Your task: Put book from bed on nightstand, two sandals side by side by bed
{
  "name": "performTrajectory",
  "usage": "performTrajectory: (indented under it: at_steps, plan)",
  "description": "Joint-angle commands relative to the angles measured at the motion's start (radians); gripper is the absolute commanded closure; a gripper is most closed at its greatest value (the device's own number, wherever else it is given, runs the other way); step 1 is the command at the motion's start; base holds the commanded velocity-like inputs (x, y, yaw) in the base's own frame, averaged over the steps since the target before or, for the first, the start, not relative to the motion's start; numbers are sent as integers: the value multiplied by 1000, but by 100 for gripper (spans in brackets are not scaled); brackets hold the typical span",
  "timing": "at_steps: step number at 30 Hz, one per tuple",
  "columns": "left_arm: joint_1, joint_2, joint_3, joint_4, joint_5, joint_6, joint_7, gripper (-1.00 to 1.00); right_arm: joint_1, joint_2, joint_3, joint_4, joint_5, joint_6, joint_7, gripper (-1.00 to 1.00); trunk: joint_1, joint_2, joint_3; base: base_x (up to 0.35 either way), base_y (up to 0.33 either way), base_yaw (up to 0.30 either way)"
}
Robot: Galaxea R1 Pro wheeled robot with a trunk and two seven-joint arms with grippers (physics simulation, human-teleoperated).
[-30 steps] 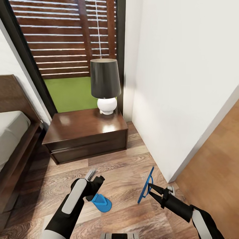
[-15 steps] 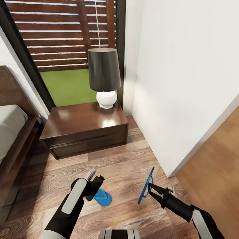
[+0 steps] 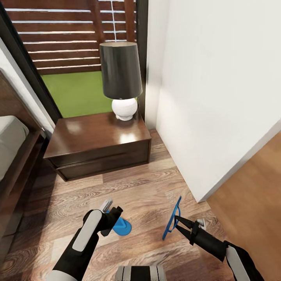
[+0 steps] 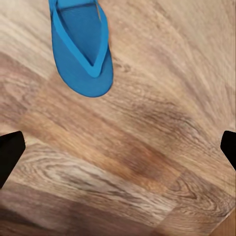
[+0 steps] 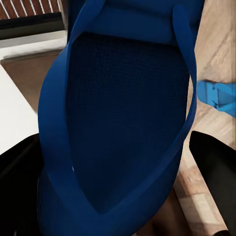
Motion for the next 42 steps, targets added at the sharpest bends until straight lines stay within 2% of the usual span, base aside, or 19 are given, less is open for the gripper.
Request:
performTrajectory:
  at_steps: [1, 32, 42]
  plan:
    - [-1, 0, 0, -1, 4, 3, 6, -100, -1, 0, -1, 0, 0, 5, 4, 100, 0, -1, -5, 0, 0, 0]
    - [0, 0, -3, -1, 5, 3, 6, -100, -1, 7, 0, 0, 8, 4, 4, 100, 14, -8, -125, 0, 0, 0]
    - [0, 0, -1, -1, 4, 3, 6, -100, -1, -2, -1, -2, -2, 6, 5, 100, 19, -10, -163, 0, 0, 0]
